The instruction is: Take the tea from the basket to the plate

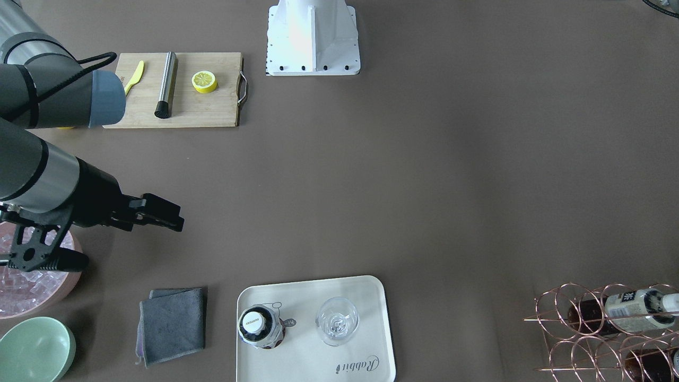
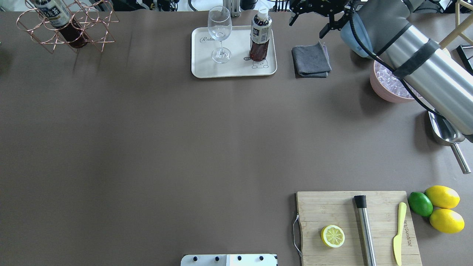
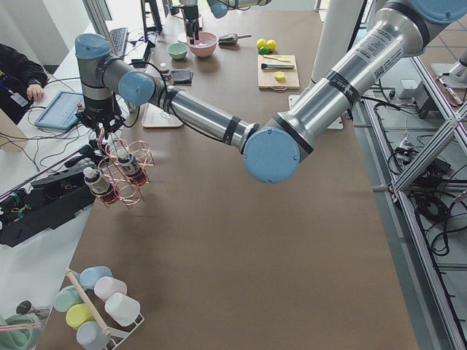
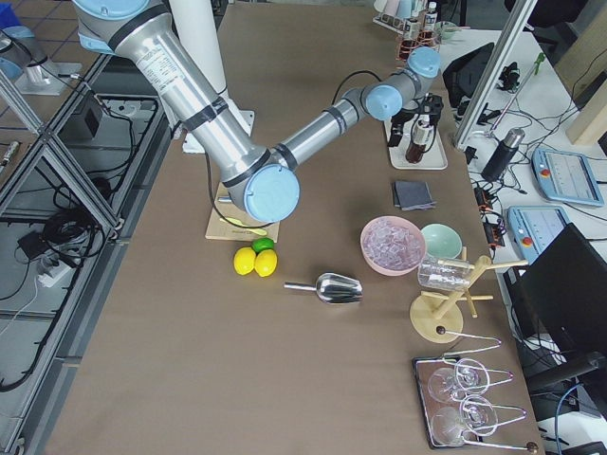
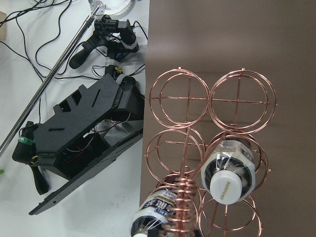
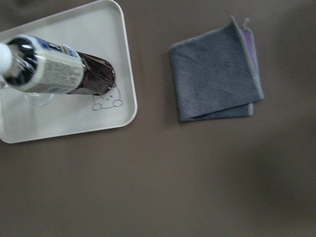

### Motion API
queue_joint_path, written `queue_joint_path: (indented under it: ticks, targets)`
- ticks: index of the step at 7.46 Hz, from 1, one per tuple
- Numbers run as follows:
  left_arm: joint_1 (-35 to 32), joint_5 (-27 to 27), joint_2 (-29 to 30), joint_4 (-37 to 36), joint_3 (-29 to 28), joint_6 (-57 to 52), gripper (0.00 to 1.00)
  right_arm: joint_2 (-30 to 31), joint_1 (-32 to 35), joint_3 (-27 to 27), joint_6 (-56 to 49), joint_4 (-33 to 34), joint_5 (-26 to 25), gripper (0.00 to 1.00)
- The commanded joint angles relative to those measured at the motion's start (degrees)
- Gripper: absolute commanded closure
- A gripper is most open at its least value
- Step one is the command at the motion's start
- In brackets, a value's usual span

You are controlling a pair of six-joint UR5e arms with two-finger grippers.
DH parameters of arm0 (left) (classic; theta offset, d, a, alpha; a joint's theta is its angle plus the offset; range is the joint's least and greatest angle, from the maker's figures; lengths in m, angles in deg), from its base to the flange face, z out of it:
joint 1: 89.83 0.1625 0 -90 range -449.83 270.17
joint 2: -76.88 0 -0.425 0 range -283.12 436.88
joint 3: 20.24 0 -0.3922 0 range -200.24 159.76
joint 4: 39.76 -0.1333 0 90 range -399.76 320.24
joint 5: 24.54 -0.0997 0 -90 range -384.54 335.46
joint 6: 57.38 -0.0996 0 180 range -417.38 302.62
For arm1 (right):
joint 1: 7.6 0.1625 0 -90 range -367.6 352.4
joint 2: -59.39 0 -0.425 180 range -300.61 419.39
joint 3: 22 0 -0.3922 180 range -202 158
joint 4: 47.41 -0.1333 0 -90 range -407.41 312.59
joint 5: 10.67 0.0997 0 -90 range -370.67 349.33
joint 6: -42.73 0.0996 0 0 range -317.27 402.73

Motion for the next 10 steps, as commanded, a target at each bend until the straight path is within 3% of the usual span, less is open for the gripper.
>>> queue_joint_path:
  ticks: [1, 3, 5, 8, 10]
  targets:
    - [0.40, 0.19, -2.07, -0.12, 2.84, -0.10, 1.00, 18.38, 3.48, 18.86, -25.01, 16.85, -6.97, 0.00]
    - [0.67, 0.19, -2.34, 0.06, 3.01, -0.10, 1.00, 31.22, 9.18, 19.62, -42.79, 16.65, -8.49, 0.00]
    - [0.67, 0.19, -4.96, 0.32, 5.81, -0.10, 1.00, 39.33, 15.16, 17.87, -50.20, 14.73, -8.58, 0.00]
    - [2.16, 0.19, -5.06, 0.15, 5.21, -0.10, 1.00, 41.21, 26.23, 3.51, -56.71, 4.82, -7.71, 0.00]
    - [2.60, 0.10, -4.63, 0.32, 3.63, -0.10, 1.00, 41.73, 27.41, 2.57, -57.19, 4.16, -9.53, 0.00]
